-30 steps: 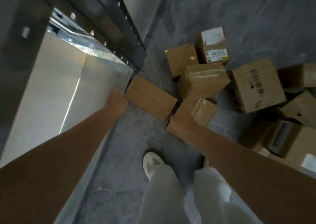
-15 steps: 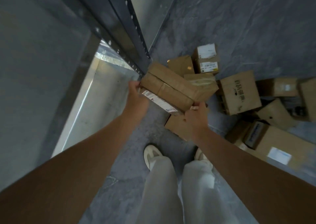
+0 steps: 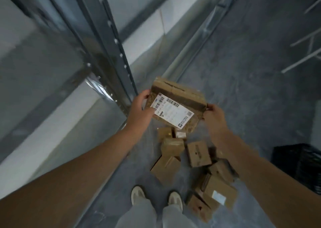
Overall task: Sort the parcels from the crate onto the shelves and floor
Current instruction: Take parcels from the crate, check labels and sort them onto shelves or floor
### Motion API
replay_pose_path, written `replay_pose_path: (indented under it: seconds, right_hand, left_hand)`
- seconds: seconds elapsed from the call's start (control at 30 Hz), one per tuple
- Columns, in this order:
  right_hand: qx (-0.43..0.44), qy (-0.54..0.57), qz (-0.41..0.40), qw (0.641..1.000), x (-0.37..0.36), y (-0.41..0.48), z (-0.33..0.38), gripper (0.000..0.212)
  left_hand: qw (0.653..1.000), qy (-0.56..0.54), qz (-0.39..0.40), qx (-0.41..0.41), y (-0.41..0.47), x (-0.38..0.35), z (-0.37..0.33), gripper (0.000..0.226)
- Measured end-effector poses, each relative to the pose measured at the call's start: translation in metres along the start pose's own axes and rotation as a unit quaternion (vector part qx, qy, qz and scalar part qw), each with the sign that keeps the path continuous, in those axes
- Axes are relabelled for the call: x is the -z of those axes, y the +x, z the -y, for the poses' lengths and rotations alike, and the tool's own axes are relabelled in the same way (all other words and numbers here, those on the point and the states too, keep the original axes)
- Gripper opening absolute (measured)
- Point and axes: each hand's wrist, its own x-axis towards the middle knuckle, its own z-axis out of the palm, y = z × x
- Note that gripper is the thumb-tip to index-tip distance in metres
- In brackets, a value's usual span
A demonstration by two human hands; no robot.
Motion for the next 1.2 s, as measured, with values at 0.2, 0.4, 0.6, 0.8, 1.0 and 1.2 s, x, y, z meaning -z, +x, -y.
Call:
replay_pose_path:
  seconds: [0.2, 0.4, 0.6, 0.8, 1.0, 1.2]
  right_hand:
    - [0.091, -0.032, 0.063, 0.993, 0.054, -0.091, 0.117, 0.035]
    - [0.117, -0.110, 0.211, 0.964, 0.024, -0.178, 0.166, 0.028]
    - [0.177, -0.167, 0.373, 0.895, -0.070, -0.315, 0.183, 0.027]
    - [0.254, -0.167, 0.511, 0.804, -0.160, -0.496, 0.145, 0.024]
    - [0.277, -0.187, 0.604, 0.724, -0.196, -0.697, 0.028, 0.024]
    - [0.297, -0.221, 0.681, 0.631, -0.201, -0.845, -0.056, 0.030]
  left_hand:
    - [0.995, -0.031, -0.065, -0.066, -0.093, 0.052, -0.120, 0.051]
    - [0.974, -0.084, -0.192, -0.082, -0.188, 0.126, -0.159, 0.037]
    - [0.919, -0.126, -0.366, -0.074, -0.336, 0.238, -0.137, 0.031]
    - [0.840, -0.164, -0.513, -0.062, -0.534, 0.327, -0.087, 0.034]
    - [0.740, -0.232, -0.630, -0.044, -0.750, 0.341, -0.017, 0.032]
    - [0.645, -0.290, -0.707, -0.023, -0.896, 0.327, 0.038, 0.036]
